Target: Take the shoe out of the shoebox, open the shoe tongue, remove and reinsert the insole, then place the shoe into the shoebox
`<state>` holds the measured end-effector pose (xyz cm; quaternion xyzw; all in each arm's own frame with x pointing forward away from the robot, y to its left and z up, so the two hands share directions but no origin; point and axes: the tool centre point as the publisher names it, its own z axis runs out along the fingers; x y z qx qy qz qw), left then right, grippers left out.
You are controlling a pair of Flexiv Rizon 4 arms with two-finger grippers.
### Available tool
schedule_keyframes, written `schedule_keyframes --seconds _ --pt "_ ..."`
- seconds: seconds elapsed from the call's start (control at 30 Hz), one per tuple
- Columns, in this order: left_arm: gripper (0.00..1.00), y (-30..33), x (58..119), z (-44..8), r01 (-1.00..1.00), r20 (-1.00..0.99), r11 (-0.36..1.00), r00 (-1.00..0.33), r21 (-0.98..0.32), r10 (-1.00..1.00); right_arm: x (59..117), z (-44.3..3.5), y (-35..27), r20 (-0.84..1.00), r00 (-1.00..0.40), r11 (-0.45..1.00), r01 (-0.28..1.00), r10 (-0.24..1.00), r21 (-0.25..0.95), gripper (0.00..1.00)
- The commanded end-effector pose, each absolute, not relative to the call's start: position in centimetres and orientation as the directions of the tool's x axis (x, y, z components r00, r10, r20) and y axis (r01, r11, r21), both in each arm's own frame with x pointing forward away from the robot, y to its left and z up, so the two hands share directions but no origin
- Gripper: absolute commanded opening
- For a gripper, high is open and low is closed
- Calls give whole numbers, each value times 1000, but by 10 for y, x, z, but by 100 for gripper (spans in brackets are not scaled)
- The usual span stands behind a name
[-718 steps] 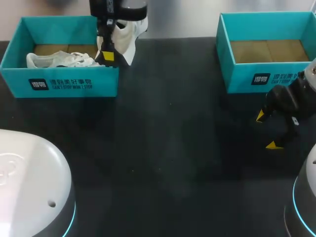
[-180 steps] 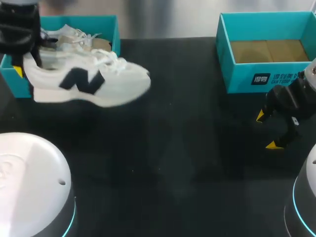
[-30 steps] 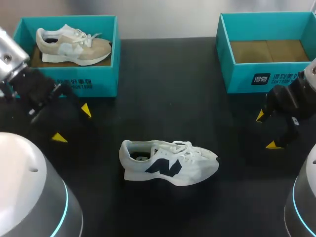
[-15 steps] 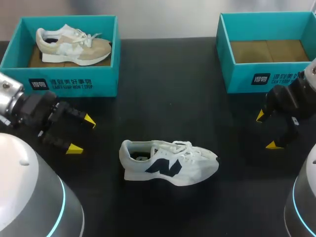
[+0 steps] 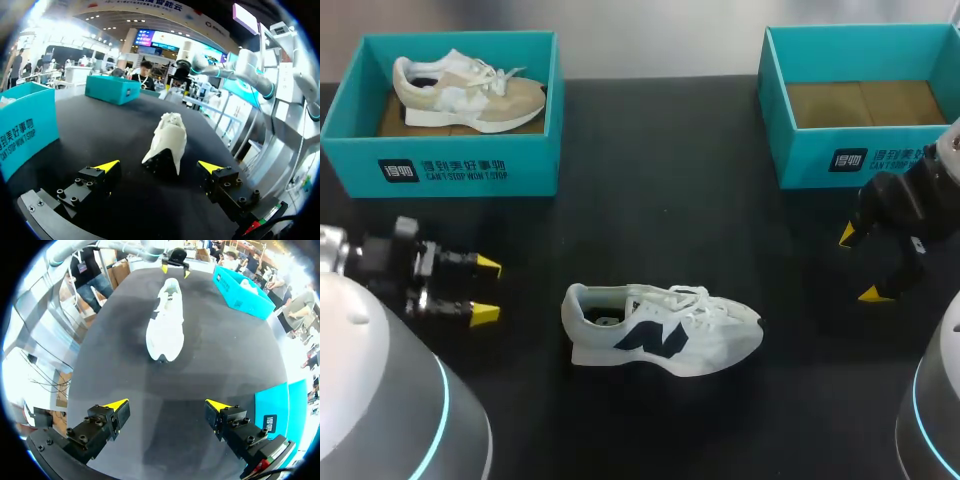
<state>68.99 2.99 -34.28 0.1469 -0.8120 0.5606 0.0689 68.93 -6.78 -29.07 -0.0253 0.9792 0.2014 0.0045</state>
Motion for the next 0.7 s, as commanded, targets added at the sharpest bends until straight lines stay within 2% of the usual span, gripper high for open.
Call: schedule_keyframes --seconds 0.03,0.17,0.43,0.7 --pt "100 24 685 -370 -249 196 250 -955 -936 -221 689 -291 -67 -19 -999 919 -50 -47 391 100" --pt "100 22 693 -385 -172 134 246 -978 -954 -162 689 -291 -67 -19 -999 919 -50 -47 391 100" --pt "100 16 700 -389 -146 122 207 -985 -967 -120 689 -291 -67 -19 -999 919 -50 -47 391 100" --pt "100 3 702 -394 -120 99 240 -990 -964 -96 689 -291 -67 -19 -999 919 -50 -47 391 100"
